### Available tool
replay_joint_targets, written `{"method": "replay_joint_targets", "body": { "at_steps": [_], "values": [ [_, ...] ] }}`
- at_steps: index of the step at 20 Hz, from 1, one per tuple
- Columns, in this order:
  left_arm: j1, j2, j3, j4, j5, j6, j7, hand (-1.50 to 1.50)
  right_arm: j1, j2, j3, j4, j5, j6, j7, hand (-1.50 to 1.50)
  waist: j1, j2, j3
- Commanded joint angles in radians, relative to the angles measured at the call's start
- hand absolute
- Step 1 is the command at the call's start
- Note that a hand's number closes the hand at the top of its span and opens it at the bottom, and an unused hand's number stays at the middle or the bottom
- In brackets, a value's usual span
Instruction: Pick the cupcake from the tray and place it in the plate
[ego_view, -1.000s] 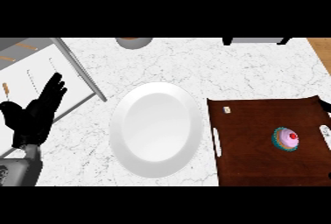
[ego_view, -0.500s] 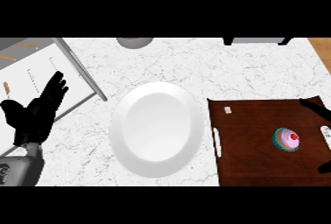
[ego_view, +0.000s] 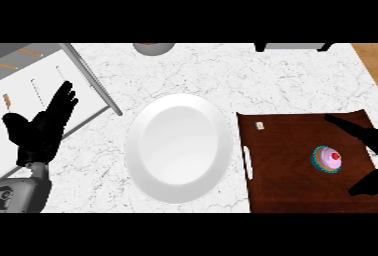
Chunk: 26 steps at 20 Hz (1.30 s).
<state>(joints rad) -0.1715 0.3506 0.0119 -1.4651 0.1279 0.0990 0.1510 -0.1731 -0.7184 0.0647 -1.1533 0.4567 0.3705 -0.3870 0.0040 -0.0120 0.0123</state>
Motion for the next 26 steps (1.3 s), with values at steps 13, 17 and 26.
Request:
{"method": "replay_joint_targets", "body": {
  "at_steps": [13, 17, 26],
  "values": [
    [0.012, -0.085, -0.009, 0.07, -0.024, -0.027, -0.011, 0.0, -0.028, 0.059, 0.08, 0.09, 0.171, -0.023, -0.024, -1.5, -0.004, 0.014, -0.012],
    [0.031, -0.049, 0.018, 0.047, -0.006, -0.071, 0.013, 0.0, -0.052, 0.086, 0.113, 0.008, 0.182, 0.008, -0.035, 1.5, -0.004, 0.011, -0.013],
    [0.003, -0.062, 0.026, 0.011, -0.023, -0.056, 0.065, 0.0, -0.037, 0.376, 0.266, -0.132, 0.263, -0.059, 0.122, 1.5, -0.005, 0.005, -0.015]
  ]
}}
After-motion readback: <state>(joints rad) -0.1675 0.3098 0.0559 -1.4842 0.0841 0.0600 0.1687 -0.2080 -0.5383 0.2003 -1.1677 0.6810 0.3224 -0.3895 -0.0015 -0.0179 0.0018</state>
